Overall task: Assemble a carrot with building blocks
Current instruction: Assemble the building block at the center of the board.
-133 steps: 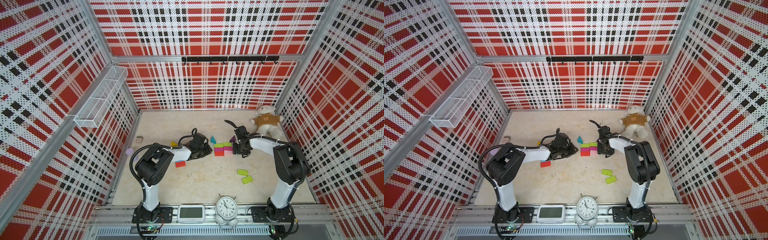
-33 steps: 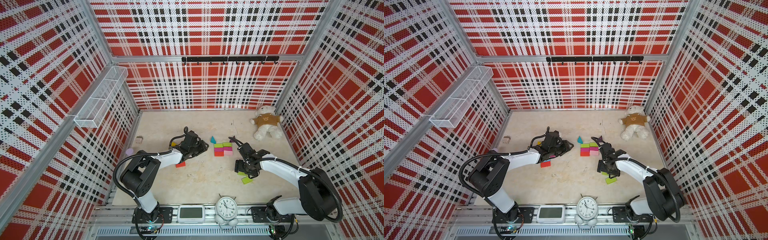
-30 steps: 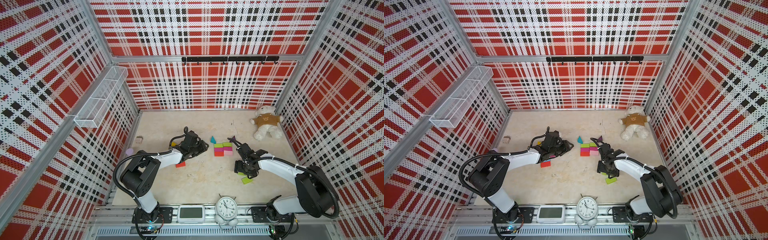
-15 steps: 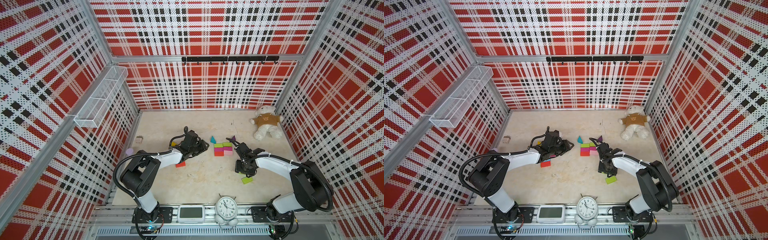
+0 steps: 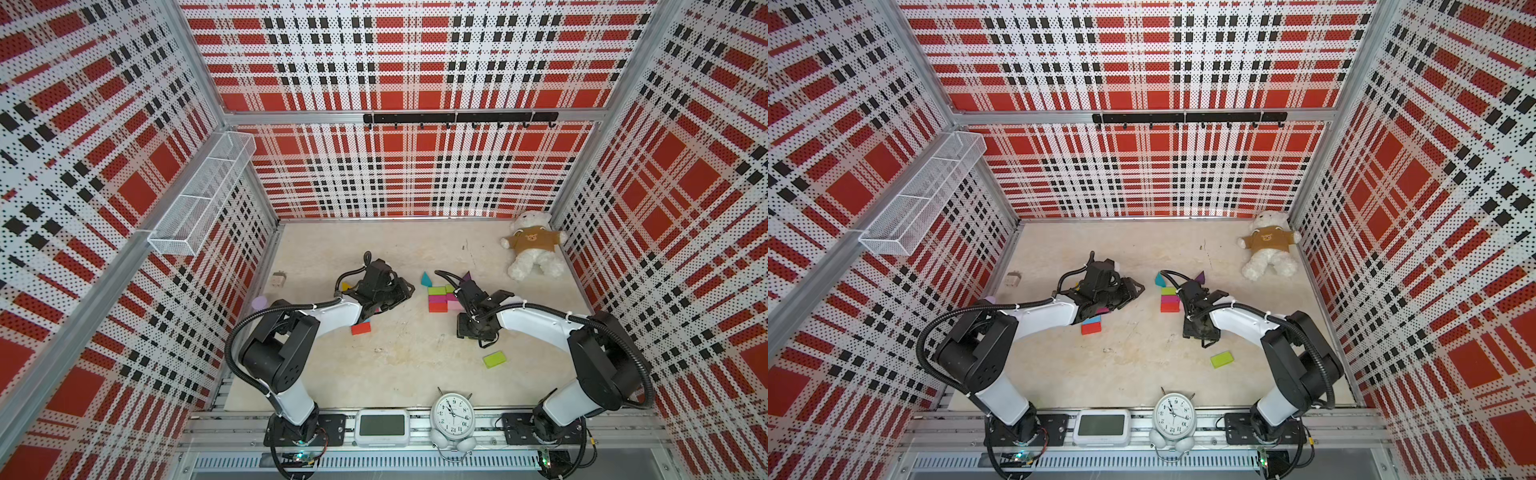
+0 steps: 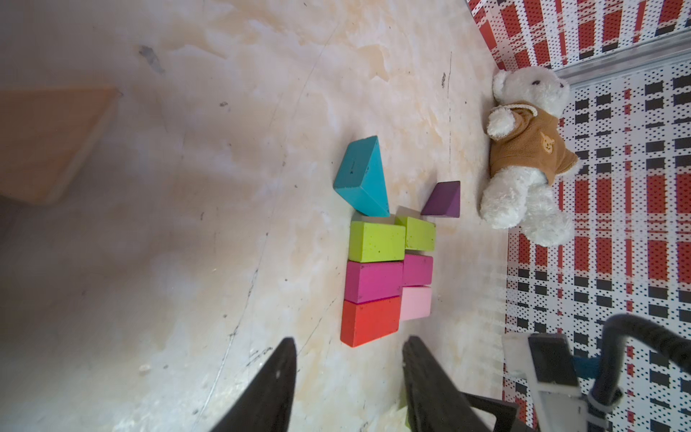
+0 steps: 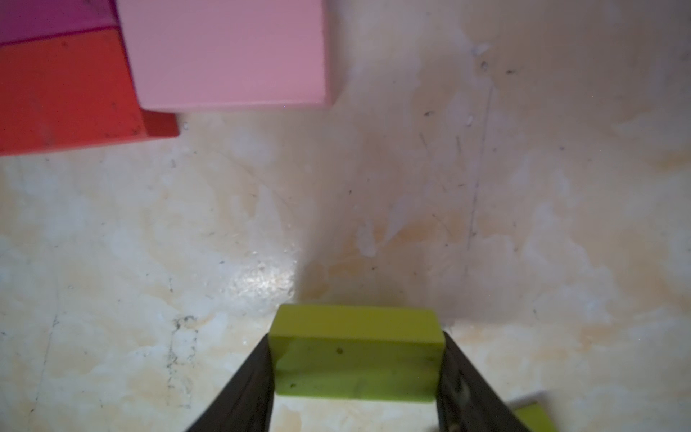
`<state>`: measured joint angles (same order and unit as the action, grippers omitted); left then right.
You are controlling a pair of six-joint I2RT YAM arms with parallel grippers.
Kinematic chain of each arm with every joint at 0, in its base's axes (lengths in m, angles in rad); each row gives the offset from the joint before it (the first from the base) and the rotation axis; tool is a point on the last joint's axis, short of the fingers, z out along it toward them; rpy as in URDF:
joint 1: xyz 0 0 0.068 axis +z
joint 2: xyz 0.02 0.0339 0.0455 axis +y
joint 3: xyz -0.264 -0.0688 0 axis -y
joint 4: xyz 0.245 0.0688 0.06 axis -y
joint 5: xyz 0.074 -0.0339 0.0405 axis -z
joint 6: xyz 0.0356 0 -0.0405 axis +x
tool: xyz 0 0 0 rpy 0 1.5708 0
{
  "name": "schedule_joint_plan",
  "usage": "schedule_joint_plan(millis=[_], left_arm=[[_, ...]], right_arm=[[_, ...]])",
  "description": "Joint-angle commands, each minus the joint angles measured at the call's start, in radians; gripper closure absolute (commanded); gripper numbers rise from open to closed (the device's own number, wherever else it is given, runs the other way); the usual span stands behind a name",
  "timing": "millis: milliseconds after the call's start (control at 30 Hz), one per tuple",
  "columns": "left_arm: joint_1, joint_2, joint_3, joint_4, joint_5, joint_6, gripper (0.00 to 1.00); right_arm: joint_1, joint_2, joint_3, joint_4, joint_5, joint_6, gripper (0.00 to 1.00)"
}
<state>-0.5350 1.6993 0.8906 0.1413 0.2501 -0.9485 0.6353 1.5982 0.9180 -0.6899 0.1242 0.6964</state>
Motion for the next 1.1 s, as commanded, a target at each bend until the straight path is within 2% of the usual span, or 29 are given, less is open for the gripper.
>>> schedule_joint_plan(millis=[0, 800, 1067], left_arm=[[0.013, -0.018, 0.013, 0.001, -0.007, 0.007, 0.5], [0.086, 0.005, 0.037, 0.038, 0.048, 0.018, 0.5], [0.091, 0.02, 0.04, 0.044, 0.051, 0.014, 0.5]], right_arm=[[0.028, 0.038, 0.051, 0.007, 0.031, 0.03, 0.47], [0.049, 0.281, 0.289, -0.062, 0.077, 0.001, 0.44], [0.031, 0.318, 0.321, -0.056, 0.066, -0.017, 0.43]])
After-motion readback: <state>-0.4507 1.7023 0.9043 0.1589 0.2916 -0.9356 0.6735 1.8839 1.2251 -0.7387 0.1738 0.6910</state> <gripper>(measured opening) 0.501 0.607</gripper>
